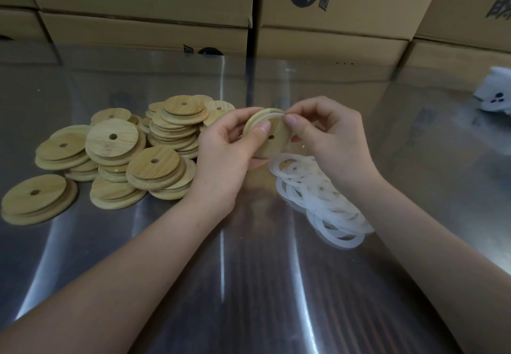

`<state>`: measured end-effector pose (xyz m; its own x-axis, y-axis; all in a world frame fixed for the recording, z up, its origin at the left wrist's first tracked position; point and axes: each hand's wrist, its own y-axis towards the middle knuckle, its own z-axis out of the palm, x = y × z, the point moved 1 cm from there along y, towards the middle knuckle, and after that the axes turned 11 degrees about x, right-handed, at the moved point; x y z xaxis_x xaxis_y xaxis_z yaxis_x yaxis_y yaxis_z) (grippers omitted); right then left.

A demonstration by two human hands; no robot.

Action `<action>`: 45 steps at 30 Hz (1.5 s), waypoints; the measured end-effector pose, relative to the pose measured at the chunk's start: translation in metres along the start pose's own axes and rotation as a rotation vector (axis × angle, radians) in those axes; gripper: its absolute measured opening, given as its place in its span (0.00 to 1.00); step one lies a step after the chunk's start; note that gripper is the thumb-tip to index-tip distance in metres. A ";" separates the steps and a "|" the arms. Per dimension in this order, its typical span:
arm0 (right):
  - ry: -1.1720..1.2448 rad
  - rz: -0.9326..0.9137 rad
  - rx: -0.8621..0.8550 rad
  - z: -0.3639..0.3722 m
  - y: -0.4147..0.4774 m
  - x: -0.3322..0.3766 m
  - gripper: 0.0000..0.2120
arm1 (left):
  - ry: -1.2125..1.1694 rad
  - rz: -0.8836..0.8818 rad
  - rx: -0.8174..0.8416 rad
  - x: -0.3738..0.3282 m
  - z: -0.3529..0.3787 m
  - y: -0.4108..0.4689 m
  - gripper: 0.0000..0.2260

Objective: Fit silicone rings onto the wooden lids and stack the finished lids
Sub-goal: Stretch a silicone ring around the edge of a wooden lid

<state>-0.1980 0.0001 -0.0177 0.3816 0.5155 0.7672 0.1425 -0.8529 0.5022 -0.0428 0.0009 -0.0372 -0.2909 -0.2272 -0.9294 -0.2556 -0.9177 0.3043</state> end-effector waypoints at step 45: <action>0.424 0.253 0.073 -0.009 0.004 -0.006 0.09 | -0.053 -0.039 0.015 0.004 -0.002 0.003 0.15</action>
<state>-0.2077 -0.0059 -0.0161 0.0097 0.2665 0.9638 0.1630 -0.9513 0.2615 -0.0430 -0.0031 -0.0402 -0.3288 -0.1733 -0.9284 -0.2813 -0.9204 0.2714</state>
